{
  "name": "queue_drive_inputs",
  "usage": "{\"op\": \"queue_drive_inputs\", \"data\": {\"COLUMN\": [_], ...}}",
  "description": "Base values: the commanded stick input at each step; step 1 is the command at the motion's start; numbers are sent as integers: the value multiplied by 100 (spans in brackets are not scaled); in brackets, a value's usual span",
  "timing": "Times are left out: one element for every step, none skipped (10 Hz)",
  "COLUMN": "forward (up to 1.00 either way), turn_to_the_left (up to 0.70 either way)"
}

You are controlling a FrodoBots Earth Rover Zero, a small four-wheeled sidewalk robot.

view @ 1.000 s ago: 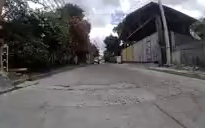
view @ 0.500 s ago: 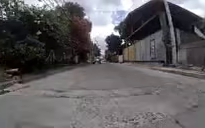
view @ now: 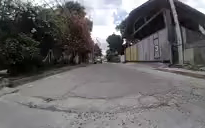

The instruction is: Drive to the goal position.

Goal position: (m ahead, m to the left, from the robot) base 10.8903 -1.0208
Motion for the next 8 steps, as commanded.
{"op": "queue_drive_inputs", "data": {"forward": [100, 100, 100, 100, 100, 100, 100, 100], "turn_to_the_left": [4, 4, 4, 4, 4, 4, 4, 4]}}
